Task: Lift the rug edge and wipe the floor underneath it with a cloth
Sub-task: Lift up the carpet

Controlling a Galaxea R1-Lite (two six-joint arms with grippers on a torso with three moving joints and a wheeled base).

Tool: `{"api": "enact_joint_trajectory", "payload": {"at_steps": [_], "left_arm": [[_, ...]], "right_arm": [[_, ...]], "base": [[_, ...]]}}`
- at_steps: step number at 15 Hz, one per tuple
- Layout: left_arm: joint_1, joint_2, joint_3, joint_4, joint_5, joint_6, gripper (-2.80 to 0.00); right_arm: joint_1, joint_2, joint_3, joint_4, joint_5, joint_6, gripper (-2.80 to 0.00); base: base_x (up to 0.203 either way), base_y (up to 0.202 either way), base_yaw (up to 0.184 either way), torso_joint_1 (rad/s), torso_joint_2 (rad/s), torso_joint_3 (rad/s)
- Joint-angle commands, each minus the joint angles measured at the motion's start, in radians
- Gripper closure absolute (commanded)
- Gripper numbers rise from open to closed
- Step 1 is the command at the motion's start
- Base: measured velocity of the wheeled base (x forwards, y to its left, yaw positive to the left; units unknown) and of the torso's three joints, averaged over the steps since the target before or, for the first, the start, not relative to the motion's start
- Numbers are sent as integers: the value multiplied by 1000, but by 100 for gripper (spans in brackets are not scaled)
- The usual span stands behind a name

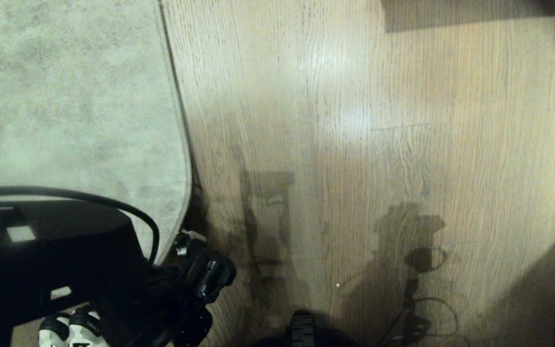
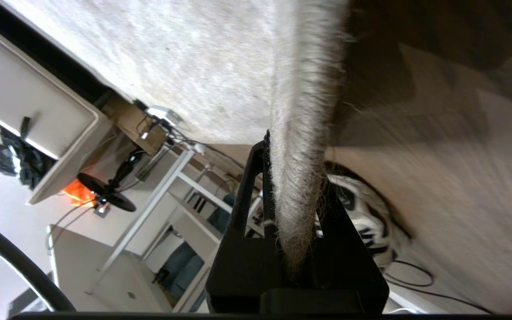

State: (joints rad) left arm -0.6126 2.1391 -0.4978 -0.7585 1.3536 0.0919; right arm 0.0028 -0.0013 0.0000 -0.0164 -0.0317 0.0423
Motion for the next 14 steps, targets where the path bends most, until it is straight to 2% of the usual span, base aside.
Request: {"api": "enact_joint_trajectory", "payload": {"at_steps": [1, 6, 7, 9, 10, 12, 14], "left_arm": [[16, -63, 8, -5, 5, 17, 0], [46, -129, 14, 3, -3, 22, 0], [58, -147, 18, 3, -25, 29, 0], [77, -190, 19, 1, -101, 69, 0], [81, -218, 19, -1, -117, 99, 0], [89, -267, 17, -4, -126, 136, 0], [90, -314, 16, -5, -127, 143, 0]], "right_arm": [[0, 1, 0, 0, 0, 0, 0], [0, 1, 0, 0, 0, 1, 0], [0, 1, 0, 0, 0, 1, 0], [0, 1, 0, 0, 0, 1, 0], [0, 1, 0, 0, 0, 1, 0], [0, 1, 0, 0, 0, 1, 0], [0, 1, 0, 0, 0, 1, 0]], "base": [[0, 0, 0, 0, 0, 0], [0, 0, 0, 0, 0, 0], [0, 0, 0, 0, 0, 0], [0, 0, 0, 0, 0, 0], [0, 0, 0, 0, 0, 0], [0, 0, 0, 0, 0, 0], [0, 0, 0, 0, 0, 0]]}}
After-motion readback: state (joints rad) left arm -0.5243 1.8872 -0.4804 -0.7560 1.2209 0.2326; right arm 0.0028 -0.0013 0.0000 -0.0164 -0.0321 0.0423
